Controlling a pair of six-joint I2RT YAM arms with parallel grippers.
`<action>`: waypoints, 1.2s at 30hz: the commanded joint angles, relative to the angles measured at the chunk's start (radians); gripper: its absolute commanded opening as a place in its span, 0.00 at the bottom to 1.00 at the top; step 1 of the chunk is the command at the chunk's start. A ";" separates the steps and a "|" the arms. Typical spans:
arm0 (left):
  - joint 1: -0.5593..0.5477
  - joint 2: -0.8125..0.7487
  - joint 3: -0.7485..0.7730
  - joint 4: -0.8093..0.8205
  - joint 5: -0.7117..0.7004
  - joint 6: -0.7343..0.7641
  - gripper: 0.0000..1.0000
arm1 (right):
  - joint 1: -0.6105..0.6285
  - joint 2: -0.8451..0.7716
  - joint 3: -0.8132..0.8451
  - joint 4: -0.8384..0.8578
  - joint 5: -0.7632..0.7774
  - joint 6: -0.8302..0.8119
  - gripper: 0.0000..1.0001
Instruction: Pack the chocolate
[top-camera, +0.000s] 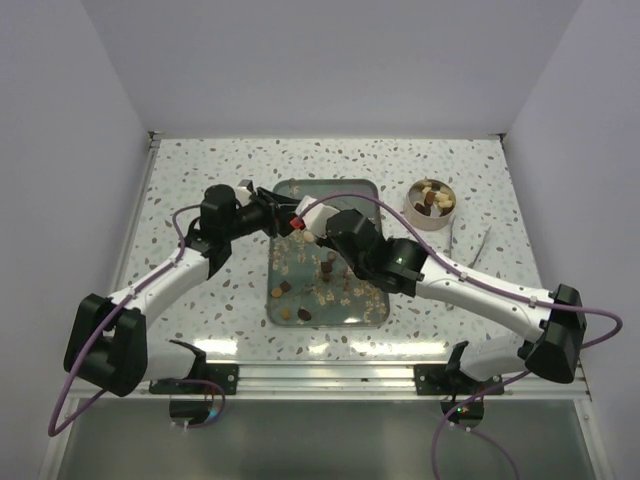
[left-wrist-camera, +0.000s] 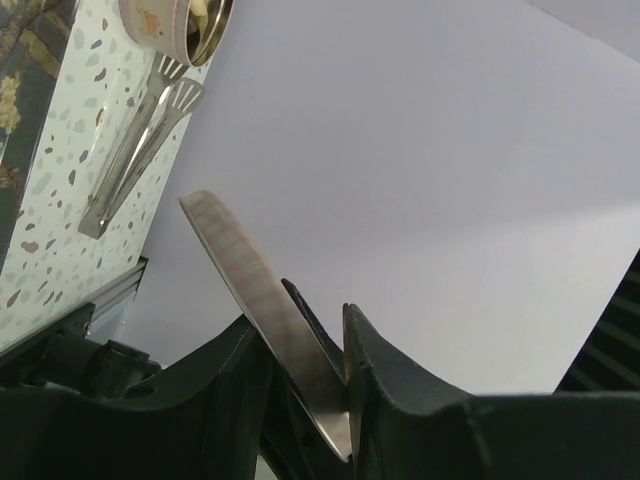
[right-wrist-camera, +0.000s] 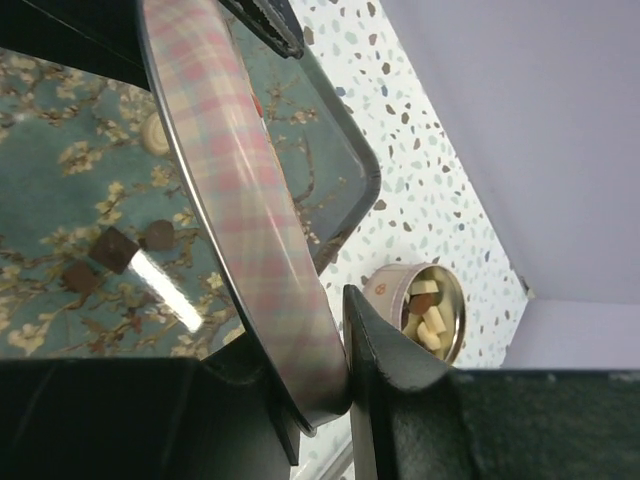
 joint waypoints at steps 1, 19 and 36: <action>-0.016 -0.021 -0.026 0.035 0.114 0.118 0.00 | -0.025 -0.001 -0.013 0.270 0.088 -0.092 0.17; -0.018 0.068 0.100 -0.155 0.087 0.323 0.31 | -0.025 -0.085 -0.095 0.409 -0.135 -0.257 0.19; -0.027 0.101 0.149 -0.233 0.085 0.322 0.49 | -0.025 -0.034 -0.043 0.414 -0.209 -0.307 0.20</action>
